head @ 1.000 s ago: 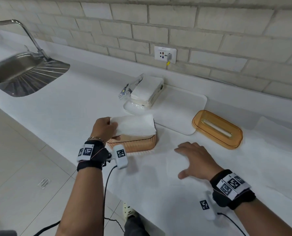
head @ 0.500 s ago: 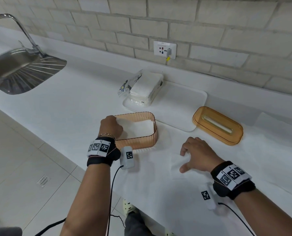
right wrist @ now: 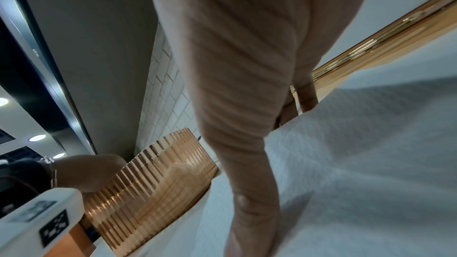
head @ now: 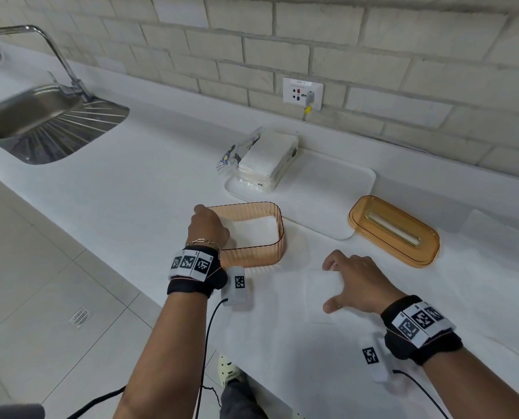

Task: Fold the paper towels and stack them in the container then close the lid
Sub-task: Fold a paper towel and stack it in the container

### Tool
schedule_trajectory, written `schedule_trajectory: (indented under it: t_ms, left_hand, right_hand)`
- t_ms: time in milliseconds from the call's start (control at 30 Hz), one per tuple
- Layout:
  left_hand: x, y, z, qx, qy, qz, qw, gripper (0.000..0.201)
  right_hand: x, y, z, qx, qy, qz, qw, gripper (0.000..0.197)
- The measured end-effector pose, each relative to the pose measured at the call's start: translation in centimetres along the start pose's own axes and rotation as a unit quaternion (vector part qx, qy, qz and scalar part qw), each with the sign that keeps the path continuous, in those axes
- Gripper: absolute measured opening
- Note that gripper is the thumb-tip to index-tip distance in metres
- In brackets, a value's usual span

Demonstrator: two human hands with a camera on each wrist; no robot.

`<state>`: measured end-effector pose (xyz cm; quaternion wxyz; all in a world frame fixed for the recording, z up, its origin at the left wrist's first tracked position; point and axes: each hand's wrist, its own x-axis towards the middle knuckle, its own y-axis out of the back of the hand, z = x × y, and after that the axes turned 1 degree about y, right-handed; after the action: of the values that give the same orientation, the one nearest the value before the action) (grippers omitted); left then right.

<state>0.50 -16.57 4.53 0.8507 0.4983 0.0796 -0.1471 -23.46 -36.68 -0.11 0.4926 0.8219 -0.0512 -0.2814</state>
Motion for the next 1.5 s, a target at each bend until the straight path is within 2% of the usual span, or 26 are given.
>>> schedule_trajectory:
  t_ms: [100,167,233,267,367,433,533,567,600,633,667,767,800,833,867,900,933,1000,1033,1067,1100,1167,1200,1267,1333,1500]
  left_hand:
    - [-0.8,-0.2,0.3,0.049,-0.035,0.024,0.998,0.048]
    - [-1.4,-0.4,0.0,0.103,-0.097,0.074,0.987,0.049]
    - [-2.1,-1.0,0.0,0.125,-0.161,0.122,0.971,0.037]
    - [-2.4,-1.3,0.0,0.125,-0.184,0.110,0.969,0.034]
    - [-3.7,-1.8,0.9,0.233,-0.163,-0.049,0.958,0.072]
    - [-4.3,-1.6,1.6,0.228,-0.186,-0.035,0.955,0.074]
    - [-5.9,-1.5,2.2,0.041,-0.299,0.073,0.950,0.065]
    - [-6.8,-1.6,2.4,-0.032,-0.325,0.068,0.943,0.056]
    - [-7.8,-1.8,2.7,-0.101,-0.334,0.033,0.936,0.045]
    - [-8.8,-2.2,3.0,-0.147,-0.326,-0.022,0.934,0.036]
    - [-9.6,-2.9,3.1,-0.169,-0.311,-0.083,0.932,0.039]
    - [-11.0,-6.3,2.7,-0.181,-0.265,-0.205,0.925,0.088]
    - [-11.4,-7.3,2.6,-0.203,-0.245,-0.222,0.922,0.093]
    - [-11.6,-8.3,2.5,-0.247,-0.222,-0.237,0.913,0.086]
    - [-12.0,-9.1,2.8,-0.312,-0.198,-0.252,0.894,0.069]
    - [-12.4,-9.7,3.2,-0.361,-0.177,-0.261,0.878,0.047]
    - [-12.8,-10.0,3.7,-0.396,-0.160,-0.253,0.868,0.034]
    - [-13.1,-10.0,4.7,-0.438,-0.128,-0.241,0.856,0.036]
    - [-13.0,-9.8,5.1,-0.468,-0.110,-0.240,0.843,0.025]
    - [-12.8,-9.4,5.3,-0.495,-0.095,-0.242,0.829,0.013]
    - [-12.6,-8.8,5.3,-0.510,-0.087,-0.238,0.822,0.013]
    - [-11.7,-8.0,4.5,-0.509,-0.085,-0.221,0.827,0.015]
    - [-11.4,-7.6,3.9,-0.498,-0.093,-0.211,0.836,0.013]
    - [-11.1,-6.8,2.5,-0.476,-0.101,-0.209,0.848,0.013]
    - [-11.2,-6.2,1.2,-0.463,-0.087,-0.233,0.850,0.018]
    - [-11.8,-5.5,-2.4,-0.379,-0.071,-0.244,0.890,0.025]
  right_hand:
    - [0.0,-0.1,0.0,0.003,0.000,-0.006,1.000,0.086]
    - [0.1,0.0,0.0,-0.007,0.002,-0.008,1.000,0.083]
    - [0.2,0.0,0.2,-0.012,0.005,-0.010,1.000,0.077]
    - [0.1,0.1,0.3,-0.007,0.006,-0.012,1.000,0.073]
    - [-0.2,0.4,0.8,-0.003,0.010,-0.024,1.000,0.071]
    - [-0.3,0.8,1.1,0.014,0.019,-0.026,0.999,0.060]
    - [-0.5,1.5,1.9,0.120,0.031,0.004,0.992,0.025]
    - [-0.6,1.8,2.2,0.156,0.035,0.020,0.987,0.021]
    - [-0.8,2.1,2.4,0.190,0.039,0.036,0.980,0.020]
    - [-1.0,2.5,2.7,0.226,0.045,0.057,0.971,0.021]
    - [-1.2,2.8,2.9,0.262,0.051,0.079,0.961,0.023]
    - [-2.1,4.2,3.2,0.372,0.062,0.142,0.915,0.040]
    - [-2.5,4.8,3.1,0.404,0.065,0.152,0.900,0.049]
    - [-2.8,5.2,3.0,0.434,0.070,0.155,0.885,0.057]
    - [-3.2,5.5,2.8,0.465,0.075,0.154,0.869,0.063]
    - [-3.6,5.7,2.6,0.492,0.075,0.151,0.854,0.063]
    - [-3.9,5.8,2.4,0.511,0.072,0.148,0.844,0.059]
    - [-4.4,5.6,2.4,0.527,0.058,0.142,0.836,0.049]
    - [-4.6,5.4,2.8,0.518,0.050,0.138,0.843,0.050]
    - [-4.6,5.1,3.5,0.485,0.043,0.132,0.863,0.056]
    - [-4.5,4.6,4.3,0.423,0.031,0.121,0.897,0.065]
    - [-4.6,3.5,5.8,0.246,-0.002,0.082,0.966,0.084]
    - [-4.6,2.9,6.3,0.166,-0.010,0.064,0.984,0.093]
    - [-4.3,1.7,6.5,0.060,0.013,0.041,0.997,0.106]
    - [-3.7,1.1,5.9,-0.018,0.051,0.030,0.998,0.113]
    - [-1.8,1.6,3.4,-0.149,0.141,-0.008,0.979,0.122]
